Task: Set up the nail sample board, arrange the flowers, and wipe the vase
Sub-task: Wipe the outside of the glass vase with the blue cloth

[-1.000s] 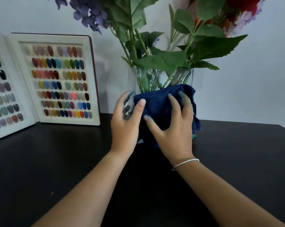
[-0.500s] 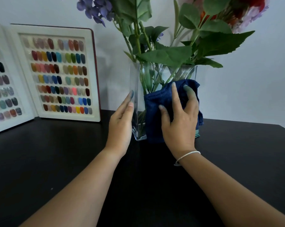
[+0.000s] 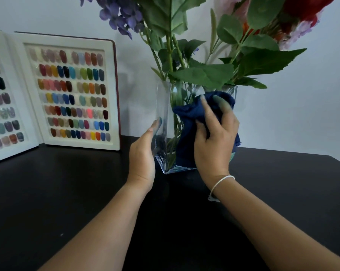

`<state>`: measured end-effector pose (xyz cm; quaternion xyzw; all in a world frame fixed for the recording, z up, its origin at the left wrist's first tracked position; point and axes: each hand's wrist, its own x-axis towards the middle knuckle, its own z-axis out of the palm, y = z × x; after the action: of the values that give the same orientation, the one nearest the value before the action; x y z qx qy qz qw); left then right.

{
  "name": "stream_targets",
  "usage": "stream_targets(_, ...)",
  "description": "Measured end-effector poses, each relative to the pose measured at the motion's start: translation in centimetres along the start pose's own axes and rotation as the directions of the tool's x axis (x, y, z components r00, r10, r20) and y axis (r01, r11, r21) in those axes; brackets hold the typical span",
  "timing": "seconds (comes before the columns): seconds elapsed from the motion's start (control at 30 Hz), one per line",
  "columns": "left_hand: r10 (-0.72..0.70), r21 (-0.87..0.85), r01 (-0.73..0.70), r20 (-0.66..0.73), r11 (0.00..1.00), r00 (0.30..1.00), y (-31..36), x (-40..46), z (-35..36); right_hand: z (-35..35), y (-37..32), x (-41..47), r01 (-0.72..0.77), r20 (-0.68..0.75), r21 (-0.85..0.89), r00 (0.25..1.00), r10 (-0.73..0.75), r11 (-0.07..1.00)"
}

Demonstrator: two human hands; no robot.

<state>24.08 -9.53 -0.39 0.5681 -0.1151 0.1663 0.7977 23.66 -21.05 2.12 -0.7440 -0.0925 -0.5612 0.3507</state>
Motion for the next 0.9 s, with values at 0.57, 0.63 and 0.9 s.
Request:
stream_targets(0.57,-0.076,-0.058,0.079,0.047,0.995,0.996,-0.3,0.2,-0.5,-0.2,1.0,-0.9,0.278,0.237,-0.204,0.944,-0.228,0.939)
stream_targets(0.63,-0.073,-0.026,0.075,0.07,0.997,0.995,-0.2,0.2,-0.5,-0.5,1.8,-0.4,0.253,0.217,-0.203,0.954,-0.208,0.946)
stream_targets(0.9,0.012,0.073,-0.017,0.064,0.997,0.998,0.1,0.1,-0.4,-1.3,2.9,0.9,-0.017,0.062,0.042,0.998,0.015,0.999)
